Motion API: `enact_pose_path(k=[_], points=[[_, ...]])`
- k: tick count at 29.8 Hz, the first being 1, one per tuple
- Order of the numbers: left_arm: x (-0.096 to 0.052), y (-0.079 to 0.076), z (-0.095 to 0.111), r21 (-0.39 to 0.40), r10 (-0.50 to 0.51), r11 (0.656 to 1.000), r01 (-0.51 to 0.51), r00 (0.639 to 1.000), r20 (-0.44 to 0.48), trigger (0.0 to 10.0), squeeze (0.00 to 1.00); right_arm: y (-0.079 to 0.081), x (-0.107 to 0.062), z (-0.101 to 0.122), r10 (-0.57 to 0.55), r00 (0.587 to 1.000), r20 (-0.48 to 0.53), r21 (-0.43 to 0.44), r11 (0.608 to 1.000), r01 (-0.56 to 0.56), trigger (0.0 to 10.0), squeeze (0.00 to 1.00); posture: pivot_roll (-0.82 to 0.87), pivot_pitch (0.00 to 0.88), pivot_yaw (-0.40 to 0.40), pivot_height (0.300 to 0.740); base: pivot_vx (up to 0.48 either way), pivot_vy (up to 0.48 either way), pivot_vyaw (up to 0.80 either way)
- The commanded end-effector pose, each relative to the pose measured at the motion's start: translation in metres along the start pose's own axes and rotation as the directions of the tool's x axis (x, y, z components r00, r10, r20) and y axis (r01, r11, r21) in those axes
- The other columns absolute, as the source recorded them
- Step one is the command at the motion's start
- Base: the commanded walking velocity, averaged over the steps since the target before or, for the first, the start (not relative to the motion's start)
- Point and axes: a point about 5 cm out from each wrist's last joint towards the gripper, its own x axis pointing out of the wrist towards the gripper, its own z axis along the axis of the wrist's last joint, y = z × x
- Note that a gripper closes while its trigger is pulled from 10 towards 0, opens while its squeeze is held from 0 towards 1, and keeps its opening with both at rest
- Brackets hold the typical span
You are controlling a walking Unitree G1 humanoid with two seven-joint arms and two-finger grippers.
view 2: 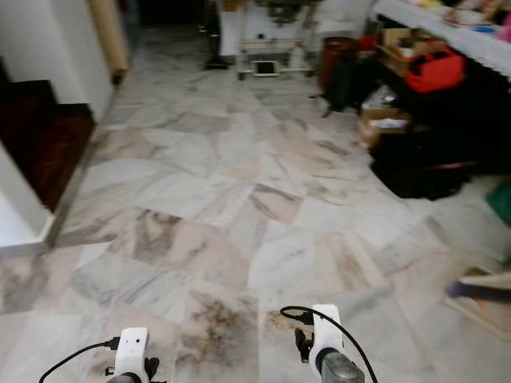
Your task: Setting the table
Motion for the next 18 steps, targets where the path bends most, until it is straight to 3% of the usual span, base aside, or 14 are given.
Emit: enact_pose_path(k=[1, 11, 15, 18], points=[[-0.001, 0.004, -0.003, -0.013, 0.022, 1.000, -0.022, 1.000, -0.003, 10.0, 0.00, 0.004, 0.002, 0.006, 0.010, 1.000, 0.006, -0.013, 1.000, -0.010, 10.0, 0.00, 0.01, 0.000, -0.042, 0.740, 0.000, 0.000, -0.71], [-0.004, 0.011, -0.011, -0.015, 0.052, 0.999, -0.052, 0.999, -0.010, 10.0, 0.00, 0.004, 0.001, 0.000, 0.013, 1.000, -0.016, -0.032, 0.999, -0.014, 10.0, 0.00, 0.02, 0.000, -0.055, 0.740, 0.000, 0.000, -0.71], [-0.006, 0.013, -0.016, -0.013, 0.055, 0.998, -0.056, 0.998, -0.021, 10.0, 0.00, 0.002, 0.000, -0.005, 0.004, 1.000, -0.028, -0.026, 1.000, -0.004, 10.0, 0.00, 0.01, 0.000, -0.053, 0.740, 0.000, -0.360, -0.71], [-0.006, 0.014, -0.018, -0.007, 0.051, 0.999, -0.052, 0.998, -0.031, 10.0, 0.00, -0.001, -0.001, -0.007, -0.007, 0.999, -0.031, -0.013, 1.000, 0.007, 10.0, 0.00, 0.01, 0.000, -0.052, 0.740, 0.000, 0.000, -0.71]])
